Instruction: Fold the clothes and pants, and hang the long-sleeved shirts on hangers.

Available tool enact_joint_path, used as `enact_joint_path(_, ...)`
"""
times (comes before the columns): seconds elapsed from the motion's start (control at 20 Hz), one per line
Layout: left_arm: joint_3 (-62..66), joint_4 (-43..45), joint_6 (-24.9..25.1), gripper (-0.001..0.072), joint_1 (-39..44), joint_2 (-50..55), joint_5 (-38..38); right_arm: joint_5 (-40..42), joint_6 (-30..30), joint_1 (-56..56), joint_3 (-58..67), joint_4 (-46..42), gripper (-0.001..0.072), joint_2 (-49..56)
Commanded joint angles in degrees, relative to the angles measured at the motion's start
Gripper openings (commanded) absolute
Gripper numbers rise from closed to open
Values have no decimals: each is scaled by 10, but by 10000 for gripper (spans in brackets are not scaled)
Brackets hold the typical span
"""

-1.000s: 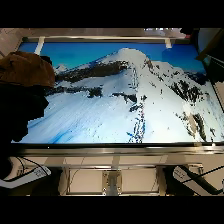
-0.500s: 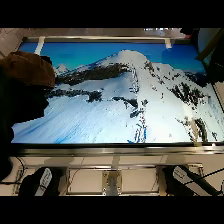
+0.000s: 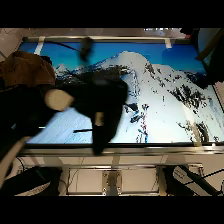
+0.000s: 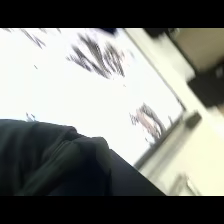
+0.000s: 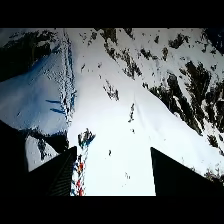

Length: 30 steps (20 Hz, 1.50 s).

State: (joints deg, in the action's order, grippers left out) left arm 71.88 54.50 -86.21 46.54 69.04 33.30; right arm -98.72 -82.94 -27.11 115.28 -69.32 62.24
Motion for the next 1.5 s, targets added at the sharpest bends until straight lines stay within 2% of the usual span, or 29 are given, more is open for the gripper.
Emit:
enact_joint_path(0.0,5,-45,1,7,129,163,-63,9,1,0,0,-19,524,0)
enact_joint_path(0.15,6,-104,1,10,137,224,-63,26,2,0,0,-26,524,5)
enact_joint_path(0.2,6,-95,2,74,129,223,-65,26,2,0,-1,-26,524,10)
enact_joint_path(0.25,7,-94,11,378,113,215,-68,25,2,0,-2,-26,524,16)
enact_joint_path(0.3,9,-93,17,612,89,200,-65,24,3,0,-9,-27,523,21)
enact_joint_path(0.35,10,-93,17,648,54,176,-58,23,11,0,-16,-27,524,28)
enact_joint_path(0.45,10,-69,18,647,-32,113,-5,20,16,0,-39,-28,523,34)
enact_joint_path(0.55,9,15,11,639,-132,45,98,18,21,0,-76,-28,523,34)
enact_joint_path(0.7,-13,168,-74,639,-268,-39,282,9,21,0,-144,12,523,29)
enact_joint_path(0.75,-41,193,-77,639,-295,-65,321,4,22,0,-172,47,522,24)
enact_joint_path(0.8,-89,196,-77,639,-315,-97,335,4,27,7,-210,70,467,15)
enact_joint_path(0.85,-147,194,-77,639,-323,-128,331,4,30,19,-250,64,438,4)
enact_joint_path(0.95,-281,167,-86,639,-319,-188,306,5,32,58,-346,39,438,-30)
enact_joint_path(1.15,-482,-15,-89,639,-319,-285,194,-8,31,126,-501,-7,438,-77)
enact_joint_path(1.3,-509,-58,-43,639,-318,-295,188,-3,31,159,-562,-36,438,-79)
enact_joint_path(1.45,-509,-88,-38,639,-293,-285,209,37,29,169,-571,-36,438,-79)
